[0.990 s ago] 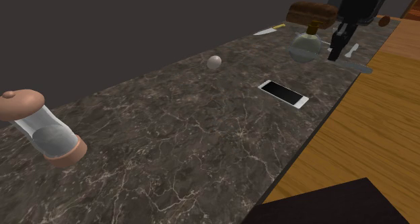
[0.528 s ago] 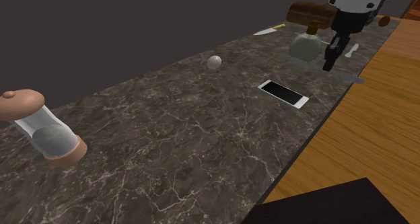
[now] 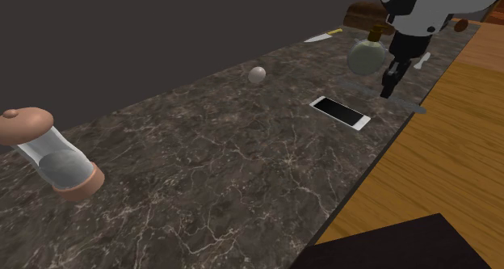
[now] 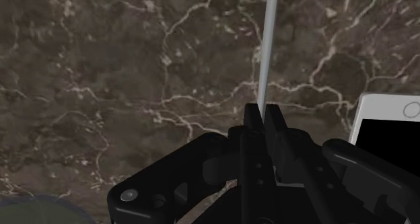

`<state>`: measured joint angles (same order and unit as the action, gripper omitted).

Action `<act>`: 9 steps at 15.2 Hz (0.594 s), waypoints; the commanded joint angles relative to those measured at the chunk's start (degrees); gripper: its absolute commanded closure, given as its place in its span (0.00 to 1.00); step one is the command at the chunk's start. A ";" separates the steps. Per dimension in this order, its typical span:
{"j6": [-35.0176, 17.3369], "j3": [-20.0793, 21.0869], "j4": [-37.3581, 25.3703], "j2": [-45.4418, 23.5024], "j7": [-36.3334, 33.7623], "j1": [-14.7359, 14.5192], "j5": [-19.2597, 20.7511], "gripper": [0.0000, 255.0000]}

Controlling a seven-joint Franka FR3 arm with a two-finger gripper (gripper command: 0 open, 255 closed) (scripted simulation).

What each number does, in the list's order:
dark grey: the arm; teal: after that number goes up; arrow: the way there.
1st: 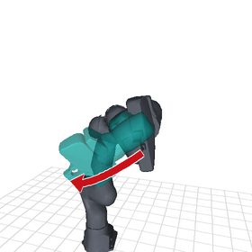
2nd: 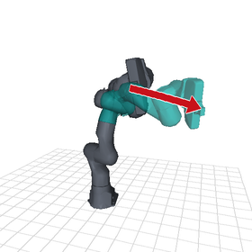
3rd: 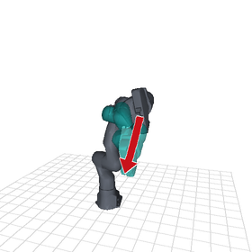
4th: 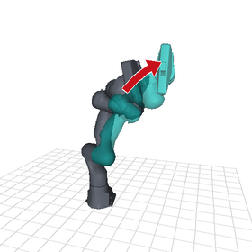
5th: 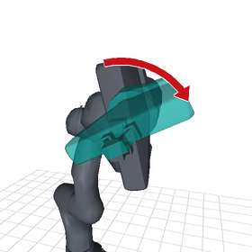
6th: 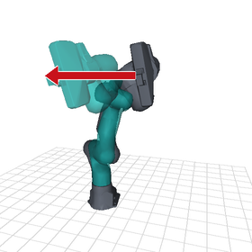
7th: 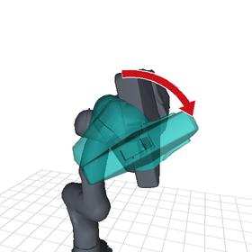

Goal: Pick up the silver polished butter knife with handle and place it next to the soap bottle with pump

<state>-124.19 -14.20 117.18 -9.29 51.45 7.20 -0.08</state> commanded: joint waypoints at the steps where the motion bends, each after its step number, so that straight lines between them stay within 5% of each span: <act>1: -0.86 0.00 0.42 -0.43 0.12 0.06 -0.13 1.00; 8: -0.85 0.00 0.40 -0.43 0.12 0.06 -0.13 1.00; 9: -0.85 0.00 0.40 -0.43 0.12 0.06 -0.13 0.00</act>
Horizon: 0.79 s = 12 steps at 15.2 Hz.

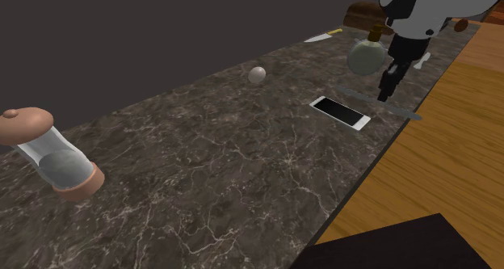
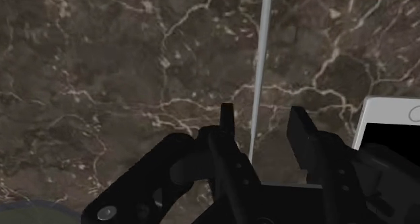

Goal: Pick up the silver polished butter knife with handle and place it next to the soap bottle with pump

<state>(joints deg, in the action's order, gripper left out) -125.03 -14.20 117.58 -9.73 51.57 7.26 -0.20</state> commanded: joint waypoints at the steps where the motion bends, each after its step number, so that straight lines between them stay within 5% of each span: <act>1: 0.00 0.00 0.00 0.00 0.00 0.00 0.00 0.00; 12: 6.82 -0.05 -3.90 3.01 -0.59 -0.30 0.83 0.00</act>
<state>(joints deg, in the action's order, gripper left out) -118.42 -14.24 113.74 -6.84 50.99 6.97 0.59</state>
